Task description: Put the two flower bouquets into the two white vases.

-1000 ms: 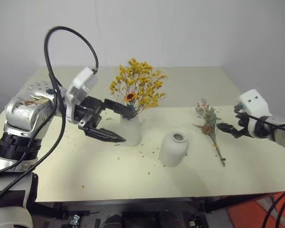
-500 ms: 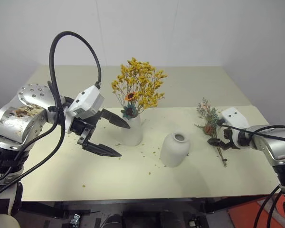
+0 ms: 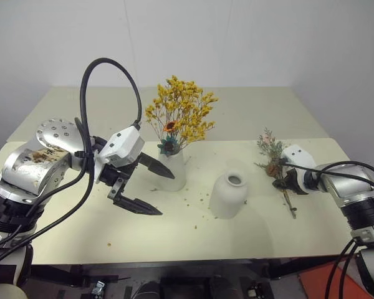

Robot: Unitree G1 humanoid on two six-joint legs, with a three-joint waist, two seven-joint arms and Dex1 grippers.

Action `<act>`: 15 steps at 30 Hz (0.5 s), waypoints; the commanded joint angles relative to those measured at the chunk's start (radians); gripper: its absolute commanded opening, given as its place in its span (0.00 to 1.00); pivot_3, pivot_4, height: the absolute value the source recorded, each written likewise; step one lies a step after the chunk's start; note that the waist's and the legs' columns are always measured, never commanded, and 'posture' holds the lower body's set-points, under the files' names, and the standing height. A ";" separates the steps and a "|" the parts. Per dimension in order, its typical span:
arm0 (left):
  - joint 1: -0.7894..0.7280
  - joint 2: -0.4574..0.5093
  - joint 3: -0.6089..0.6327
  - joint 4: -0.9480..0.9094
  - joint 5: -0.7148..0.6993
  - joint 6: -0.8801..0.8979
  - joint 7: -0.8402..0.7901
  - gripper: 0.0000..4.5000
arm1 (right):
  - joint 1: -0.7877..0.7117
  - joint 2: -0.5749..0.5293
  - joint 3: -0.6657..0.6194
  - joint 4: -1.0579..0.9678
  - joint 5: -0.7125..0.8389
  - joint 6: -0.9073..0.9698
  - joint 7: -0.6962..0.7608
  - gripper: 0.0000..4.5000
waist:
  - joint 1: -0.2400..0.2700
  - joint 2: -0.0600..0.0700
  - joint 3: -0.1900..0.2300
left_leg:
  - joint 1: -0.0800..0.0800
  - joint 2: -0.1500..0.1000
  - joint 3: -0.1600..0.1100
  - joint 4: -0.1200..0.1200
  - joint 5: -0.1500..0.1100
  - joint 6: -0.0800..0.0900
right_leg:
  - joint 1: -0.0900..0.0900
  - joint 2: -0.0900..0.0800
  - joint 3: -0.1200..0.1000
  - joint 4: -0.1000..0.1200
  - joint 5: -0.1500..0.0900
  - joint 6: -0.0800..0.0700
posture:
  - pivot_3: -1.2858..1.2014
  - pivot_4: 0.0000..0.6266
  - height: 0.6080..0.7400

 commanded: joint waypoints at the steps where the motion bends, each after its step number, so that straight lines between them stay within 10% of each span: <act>1: 0.002 0.038 0.050 0.025 0.014 -0.037 -0.024 1.00 | -0.002 -0.007 0.008 -0.004 -0.033 -0.012 0.026 0.10 | 0.000 0.000 0.000 | 0.000 0.000 0.000 0.000 0.000 0.000 | 0.000 0.000 0.000 0.000 0.000 0.000 | 0.52 0.24 1.00; 15: 0.034 -0.021 0.052 0.033 0.024 -0.089 0.016 1.00 | 0.286 0.172 -0.540 -0.532 -0.051 -0.163 -0.388 0.01 | 0.006 0.000 0.000 | -0.001 0.000 0.000 0.000 0.000 0.000 | 0.000 0.000 0.000 0.001 0.000 0.000 | 0.52 0.24 1.00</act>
